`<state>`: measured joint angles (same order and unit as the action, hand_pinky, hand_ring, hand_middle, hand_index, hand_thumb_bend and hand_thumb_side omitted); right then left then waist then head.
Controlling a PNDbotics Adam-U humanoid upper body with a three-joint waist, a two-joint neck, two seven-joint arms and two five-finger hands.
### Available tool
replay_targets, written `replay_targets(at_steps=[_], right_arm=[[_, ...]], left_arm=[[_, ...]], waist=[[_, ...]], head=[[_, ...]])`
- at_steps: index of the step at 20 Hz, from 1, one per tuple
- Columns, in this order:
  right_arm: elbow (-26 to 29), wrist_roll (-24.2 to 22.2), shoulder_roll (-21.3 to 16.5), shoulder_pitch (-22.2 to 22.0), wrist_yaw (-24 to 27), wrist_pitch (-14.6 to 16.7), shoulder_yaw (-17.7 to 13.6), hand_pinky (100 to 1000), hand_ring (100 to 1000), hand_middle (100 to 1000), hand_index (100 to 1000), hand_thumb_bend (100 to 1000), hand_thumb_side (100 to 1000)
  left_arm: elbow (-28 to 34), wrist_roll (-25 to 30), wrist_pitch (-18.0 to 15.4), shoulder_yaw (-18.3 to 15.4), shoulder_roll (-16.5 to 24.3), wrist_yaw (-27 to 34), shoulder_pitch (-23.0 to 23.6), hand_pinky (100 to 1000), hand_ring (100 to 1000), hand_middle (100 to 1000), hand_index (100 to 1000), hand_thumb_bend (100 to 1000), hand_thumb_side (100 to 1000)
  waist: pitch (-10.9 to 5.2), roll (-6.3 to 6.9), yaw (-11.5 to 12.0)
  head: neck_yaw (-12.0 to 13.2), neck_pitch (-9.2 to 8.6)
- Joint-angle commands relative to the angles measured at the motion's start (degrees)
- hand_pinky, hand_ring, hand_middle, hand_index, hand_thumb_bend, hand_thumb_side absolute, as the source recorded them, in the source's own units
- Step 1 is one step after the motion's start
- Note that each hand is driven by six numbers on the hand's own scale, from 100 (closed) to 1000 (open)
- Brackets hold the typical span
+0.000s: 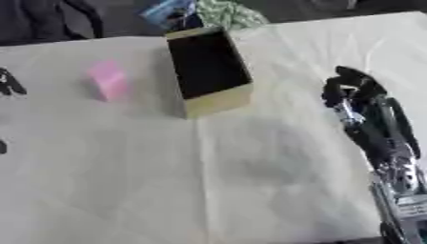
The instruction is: Pick up objects on the table and place them in the box.
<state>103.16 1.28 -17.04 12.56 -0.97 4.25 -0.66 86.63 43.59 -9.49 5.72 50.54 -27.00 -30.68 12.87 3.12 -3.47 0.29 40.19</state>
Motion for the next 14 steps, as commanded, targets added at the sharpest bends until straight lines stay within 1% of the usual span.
replay_targets(at_steps=[1, 4, 8, 11, 14], right_arm=[[0.9, 0.1, -1.3, 0.3, -0.1, 0.0, -0.2, 648, 652, 691, 853, 482, 651], [0.9, 0.2, -1.3, 0.3, -0.1, -0.1, -0.2, 648, 652, 691, 853, 483, 651], [0.9, 0.2, -1.3, 0.3, -0.1, -0.1, -0.1, 648, 651, 690, 853, 485, 651], [0.9, 0.1, -1.4, 0.2, -0.1, -0.1, -0.1, 648, 651, 690, 853, 485, 651], [0.8, 0.1, -1.4, 0.1, -0.1, -0.1, 0.0, 647, 651, 690, 852, 485, 651]], left_arm=[[0.3, -0.2, -0.2, -1.1, 2.7, -0.1, -0.5, 819, 764, 747, 823, 822, 381], [0.0, -0.2, -0.1, -1.1, 2.7, -0.2, -0.7, 819, 765, 747, 823, 811, 388], [-0.8, 0.5, -0.3, -0.6, 3.0, -0.2, -2.1, 822, 767, 749, 823, 826, 381], [-2.1, 1.8, -0.7, 0.2, 3.4, -0.5, -4.0, 824, 768, 750, 823, 830, 383], [-4.5, 3.2, -1.0, 1.1, 3.2, -0.7, -6.8, 824, 768, 751, 825, 840, 393]], waist=[[-1.07, 0.02, 0.0], [-1.08, 0.03, -0.1], [-1.17, 0.11, -0.2], [-1.28, 0.22, -0.4], [-1.44, 0.43, -0.6]], head=[[-0.2, -0.64], [-0.2, -0.67], [-0.2, -0.64], [-0.2, -0.62], [-0.2, -0.60]])
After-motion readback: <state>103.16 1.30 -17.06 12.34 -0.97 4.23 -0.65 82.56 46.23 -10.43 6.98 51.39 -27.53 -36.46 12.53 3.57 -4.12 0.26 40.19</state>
